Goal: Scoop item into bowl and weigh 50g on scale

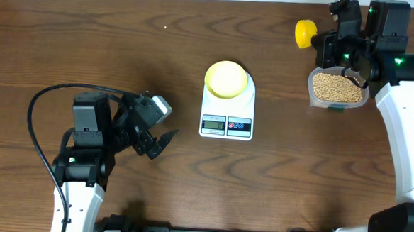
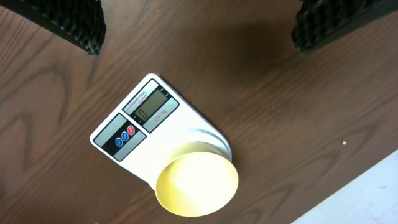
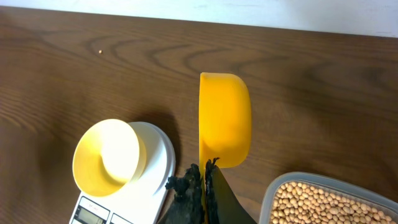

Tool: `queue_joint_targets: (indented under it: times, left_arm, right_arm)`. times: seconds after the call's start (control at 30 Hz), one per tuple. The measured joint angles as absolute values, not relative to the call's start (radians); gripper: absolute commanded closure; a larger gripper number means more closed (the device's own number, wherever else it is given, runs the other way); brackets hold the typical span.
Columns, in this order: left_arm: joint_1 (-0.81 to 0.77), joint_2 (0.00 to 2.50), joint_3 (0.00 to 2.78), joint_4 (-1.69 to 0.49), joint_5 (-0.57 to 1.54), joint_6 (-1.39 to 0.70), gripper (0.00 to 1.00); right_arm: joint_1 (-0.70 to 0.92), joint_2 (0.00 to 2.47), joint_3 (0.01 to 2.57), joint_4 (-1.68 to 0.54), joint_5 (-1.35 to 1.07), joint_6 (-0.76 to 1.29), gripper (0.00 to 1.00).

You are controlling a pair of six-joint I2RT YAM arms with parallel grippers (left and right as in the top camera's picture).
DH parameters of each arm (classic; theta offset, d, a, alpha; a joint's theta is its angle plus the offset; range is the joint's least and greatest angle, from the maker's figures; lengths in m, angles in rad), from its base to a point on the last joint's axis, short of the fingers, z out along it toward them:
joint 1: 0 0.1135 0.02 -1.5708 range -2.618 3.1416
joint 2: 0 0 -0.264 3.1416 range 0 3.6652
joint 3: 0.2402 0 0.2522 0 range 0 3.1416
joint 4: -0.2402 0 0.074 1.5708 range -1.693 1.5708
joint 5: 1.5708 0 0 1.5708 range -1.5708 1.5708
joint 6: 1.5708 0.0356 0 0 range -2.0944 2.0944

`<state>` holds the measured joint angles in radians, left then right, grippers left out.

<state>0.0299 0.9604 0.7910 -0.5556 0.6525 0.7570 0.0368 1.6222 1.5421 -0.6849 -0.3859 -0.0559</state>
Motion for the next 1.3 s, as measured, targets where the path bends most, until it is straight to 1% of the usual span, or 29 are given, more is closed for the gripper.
queue_joint_targets:
  times: [0.47,0.67,0.87,1.0,1.17,1.3]
  left_arm:
    - [0.030,0.960,0.791,-0.556,0.653,0.757,0.02]
    - [0.030,0.960,0.791,-0.556,0.653,0.757,0.03]
    - [0.030,0.960,0.791,-0.555,0.653,0.757,0.02]
    - [0.030,0.960,0.791,-0.554,0.653,0.757,0.03]
    - [0.030,0.960,0.791,-0.553,0.653,0.757,0.02]
    - [0.030,0.960,0.791,-0.553,0.653,0.757,0.02]
  right_arm:
    - [0.037,1.622,1.542,-0.694,-0.339,-0.051,0.99]
    - [0.030,1.622,1.543,-0.677,-0.246,0.017,0.99]
    - [-0.046,1.622,1.626,-0.701,-0.211,0.121,0.99]
    - [-0.134,1.622,1.726,-0.813,-0.211,0.162,0.99]
    - [-0.247,1.646,1.860,-1.074,-0.247,0.186,0.99]
    - [-0.277,1.729,1.982,-1.227,-0.259,0.164,0.99]
